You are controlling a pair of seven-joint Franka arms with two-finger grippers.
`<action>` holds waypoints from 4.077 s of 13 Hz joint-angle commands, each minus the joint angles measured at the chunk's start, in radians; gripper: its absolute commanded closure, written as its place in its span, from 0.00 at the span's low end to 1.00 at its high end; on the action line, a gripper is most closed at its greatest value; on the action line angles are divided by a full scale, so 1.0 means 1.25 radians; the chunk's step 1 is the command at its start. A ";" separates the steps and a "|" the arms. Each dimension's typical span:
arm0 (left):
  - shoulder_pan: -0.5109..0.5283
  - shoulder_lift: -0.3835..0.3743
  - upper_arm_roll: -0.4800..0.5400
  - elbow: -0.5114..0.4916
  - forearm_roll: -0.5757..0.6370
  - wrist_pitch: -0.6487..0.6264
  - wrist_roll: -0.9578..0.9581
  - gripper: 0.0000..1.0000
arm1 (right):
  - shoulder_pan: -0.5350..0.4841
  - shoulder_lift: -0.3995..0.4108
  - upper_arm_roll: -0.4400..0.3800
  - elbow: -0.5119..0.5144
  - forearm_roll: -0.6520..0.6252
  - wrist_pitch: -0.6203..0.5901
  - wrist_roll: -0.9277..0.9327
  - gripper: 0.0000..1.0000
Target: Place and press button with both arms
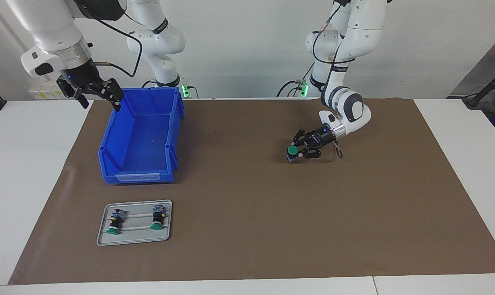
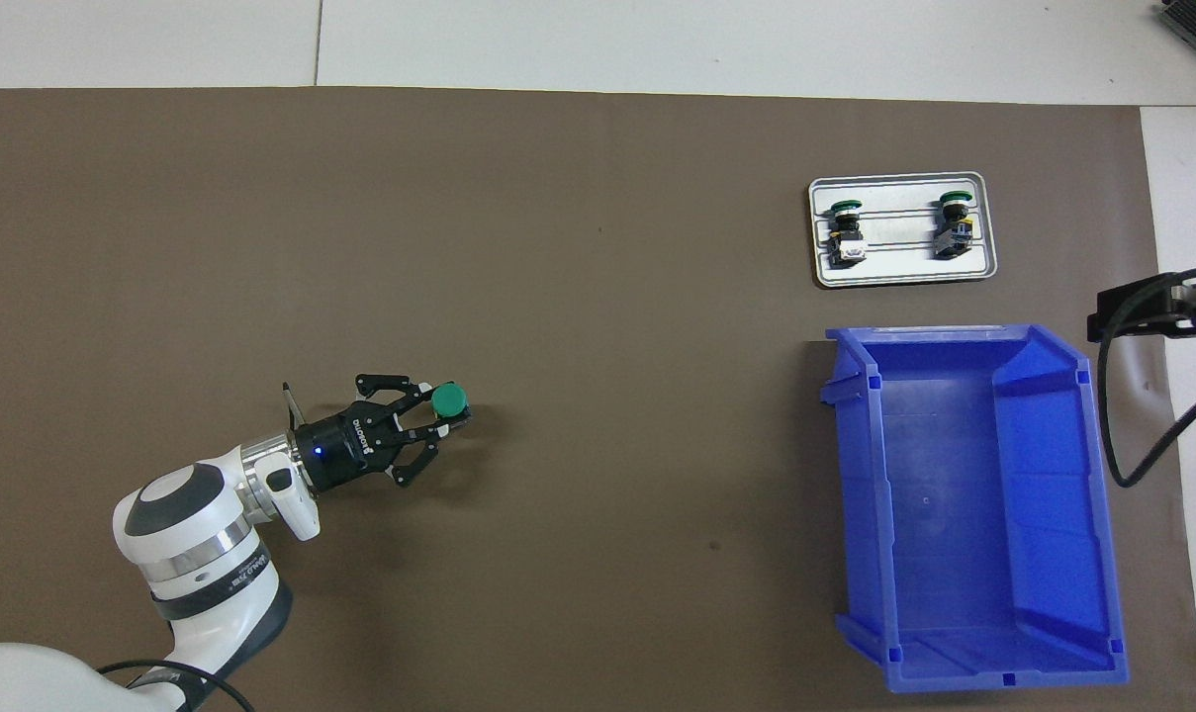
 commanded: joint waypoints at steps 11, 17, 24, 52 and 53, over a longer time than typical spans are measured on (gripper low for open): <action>0.009 -0.018 0.006 -0.011 -0.004 0.057 -0.014 0.21 | 0.010 0.016 0.002 0.013 0.008 0.022 -0.015 0.00; 0.113 -0.055 0.011 0.050 0.320 0.073 -0.220 0.22 | 0.029 0.011 0.002 -0.002 -0.005 0.056 -0.019 0.00; 0.112 -0.152 0.010 0.126 0.573 0.109 -0.736 0.23 | 0.029 0.009 0.002 -0.007 -0.002 0.056 -0.022 0.00; -0.261 -0.040 -0.005 0.330 1.549 0.261 -1.992 1.00 | 0.011 -0.002 -0.001 -0.021 0.006 0.057 -0.021 0.00; -0.258 -0.053 -0.005 0.353 1.549 0.213 -1.992 1.00 | 0.013 -0.002 -0.001 -0.023 0.005 0.058 -0.019 0.00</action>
